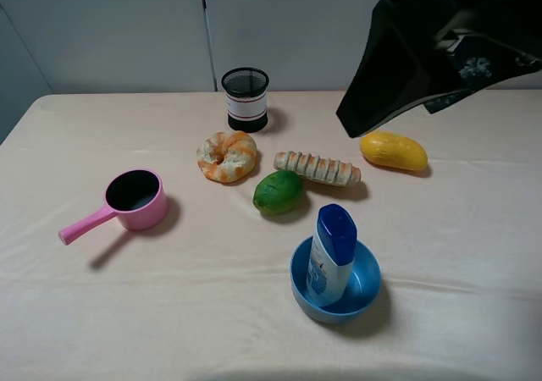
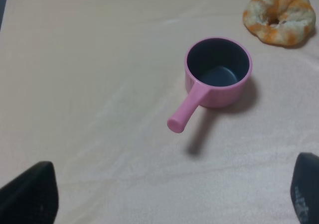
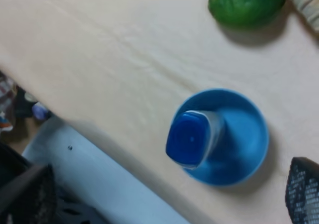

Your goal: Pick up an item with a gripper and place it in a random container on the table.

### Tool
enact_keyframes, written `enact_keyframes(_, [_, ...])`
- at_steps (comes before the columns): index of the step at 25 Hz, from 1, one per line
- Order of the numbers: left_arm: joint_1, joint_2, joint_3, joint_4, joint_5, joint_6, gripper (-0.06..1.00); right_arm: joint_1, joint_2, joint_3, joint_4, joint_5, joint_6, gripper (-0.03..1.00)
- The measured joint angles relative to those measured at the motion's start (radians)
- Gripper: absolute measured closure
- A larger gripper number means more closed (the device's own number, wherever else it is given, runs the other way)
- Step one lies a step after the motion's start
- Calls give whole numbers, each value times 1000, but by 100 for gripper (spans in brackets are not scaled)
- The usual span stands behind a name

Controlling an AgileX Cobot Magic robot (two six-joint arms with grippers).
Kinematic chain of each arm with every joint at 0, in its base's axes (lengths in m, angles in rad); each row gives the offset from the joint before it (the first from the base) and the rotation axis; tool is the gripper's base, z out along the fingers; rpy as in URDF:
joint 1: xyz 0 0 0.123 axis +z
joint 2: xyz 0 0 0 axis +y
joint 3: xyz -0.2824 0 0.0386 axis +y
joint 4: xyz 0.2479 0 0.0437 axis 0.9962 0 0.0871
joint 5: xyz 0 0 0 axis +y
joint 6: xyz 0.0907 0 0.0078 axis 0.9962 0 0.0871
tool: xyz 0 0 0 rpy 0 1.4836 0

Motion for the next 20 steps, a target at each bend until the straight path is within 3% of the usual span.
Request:
enact_keyframes(7, [0,0,0,0,0,0,0,0,-113,24,-79,0,-12,27])
enact_keyframes(20, [0,0,0,0,0,0,0,-10,-455,390,-171,3,-38,27])
